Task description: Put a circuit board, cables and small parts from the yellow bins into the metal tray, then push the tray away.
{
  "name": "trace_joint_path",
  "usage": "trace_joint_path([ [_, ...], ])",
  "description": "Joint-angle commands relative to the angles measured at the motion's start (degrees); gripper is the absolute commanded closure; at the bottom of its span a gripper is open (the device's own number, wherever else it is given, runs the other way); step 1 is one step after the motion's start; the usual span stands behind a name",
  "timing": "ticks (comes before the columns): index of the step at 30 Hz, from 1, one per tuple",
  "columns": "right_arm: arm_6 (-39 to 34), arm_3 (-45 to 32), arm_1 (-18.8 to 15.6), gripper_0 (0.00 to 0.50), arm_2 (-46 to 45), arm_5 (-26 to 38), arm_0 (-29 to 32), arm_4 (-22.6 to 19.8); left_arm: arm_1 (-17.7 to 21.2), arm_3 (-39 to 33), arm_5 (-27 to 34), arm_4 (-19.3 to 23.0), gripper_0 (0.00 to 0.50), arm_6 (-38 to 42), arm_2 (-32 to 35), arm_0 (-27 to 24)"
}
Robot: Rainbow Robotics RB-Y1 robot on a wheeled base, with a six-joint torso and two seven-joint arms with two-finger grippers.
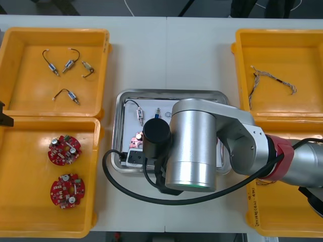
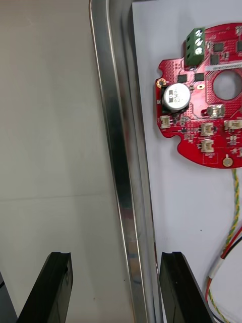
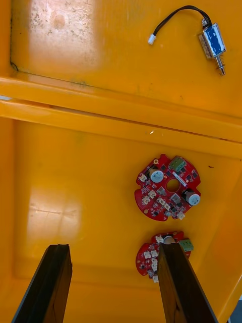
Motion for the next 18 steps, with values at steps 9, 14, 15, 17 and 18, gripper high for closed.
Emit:
trace_joint_path([
  [9, 3.14, 4.82, 4.73, 0.0, 4.27, -2.21, -1.92, 4.69, 2.71, -1.79, 0.37, 0.51, 0.0, -4.04, 1.73, 0.96],
  [14, 3.23, 5.52, 4.64, 0.0, 5.59, -3.35, -1.92, 6.01, 2.71, -1.79, 0.37, 0.51, 0.0, -4.04, 1.73, 0.96],
  [15, 3.32, 5.69, 4.55, 0.0, 5.76, -3.79, -1.92, 6.19, 2.71, -1.79, 0.37, 0.51, 0.0, -4.04, 1.73, 0.96],
  [17, 3.4, 5.87, 4.37, 0.0, 6.03, -4.23, -1.92, 6.19, 2.71, -1.79, 0.37, 0.51, 0.0, -4.04, 1.73, 0.96],
  [18, 3.4, 5.96, 4.2, 0.0, 6.2, -4.58, -1.83, 6.19, 2.71, -1.79, 0.37, 0.51, 0.0, -4.04, 1.73, 0.96],
])
